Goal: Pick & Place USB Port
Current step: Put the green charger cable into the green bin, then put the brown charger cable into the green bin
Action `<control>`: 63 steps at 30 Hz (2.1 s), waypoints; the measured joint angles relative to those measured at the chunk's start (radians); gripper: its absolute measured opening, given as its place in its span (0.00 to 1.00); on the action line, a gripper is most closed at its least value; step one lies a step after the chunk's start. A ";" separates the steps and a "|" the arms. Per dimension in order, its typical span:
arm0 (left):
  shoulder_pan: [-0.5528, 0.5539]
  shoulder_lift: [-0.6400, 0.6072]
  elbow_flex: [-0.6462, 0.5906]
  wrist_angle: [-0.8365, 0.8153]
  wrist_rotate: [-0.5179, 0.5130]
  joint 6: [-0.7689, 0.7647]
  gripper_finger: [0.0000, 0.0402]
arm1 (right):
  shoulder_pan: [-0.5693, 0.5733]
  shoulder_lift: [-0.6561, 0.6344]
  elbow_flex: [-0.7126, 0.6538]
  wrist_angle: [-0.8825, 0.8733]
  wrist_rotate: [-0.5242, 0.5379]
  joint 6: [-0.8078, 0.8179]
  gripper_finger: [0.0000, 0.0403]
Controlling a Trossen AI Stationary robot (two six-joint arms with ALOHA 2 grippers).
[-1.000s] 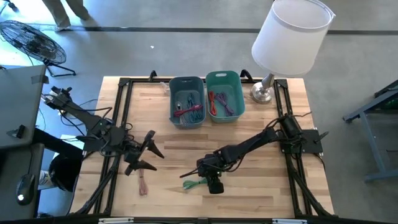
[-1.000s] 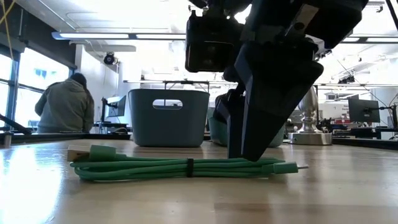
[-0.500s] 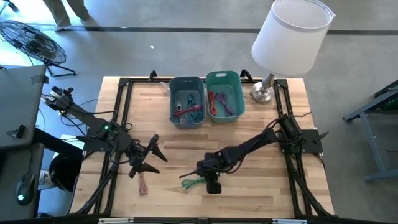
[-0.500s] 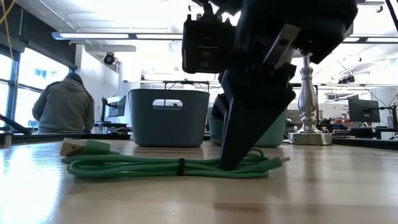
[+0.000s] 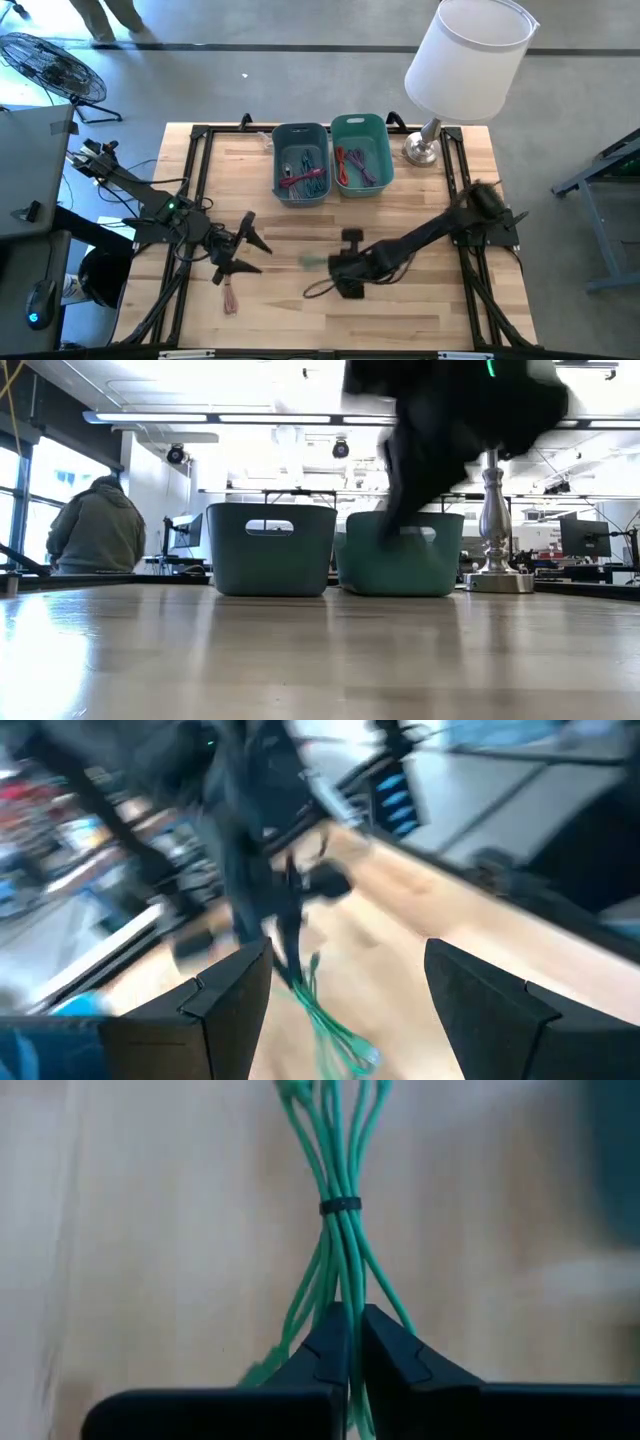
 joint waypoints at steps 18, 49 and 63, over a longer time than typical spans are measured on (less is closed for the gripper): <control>0.000 -0.003 0.000 0.077 -0.893 0.013 0.64 | -0.096 -0.411 0.007 -0.180 0.757 0.237 0.01; 0.000 -0.004 0.000 -0.231 -0.906 -0.211 0.64 | -0.534 -0.275 0.007 -0.329 0.368 0.315 0.32; -0.033 0.059 0.330 -1.091 -0.208 -0.501 0.64 | -0.443 -0.275 0.007 -0.288 0.306 0.161 0.49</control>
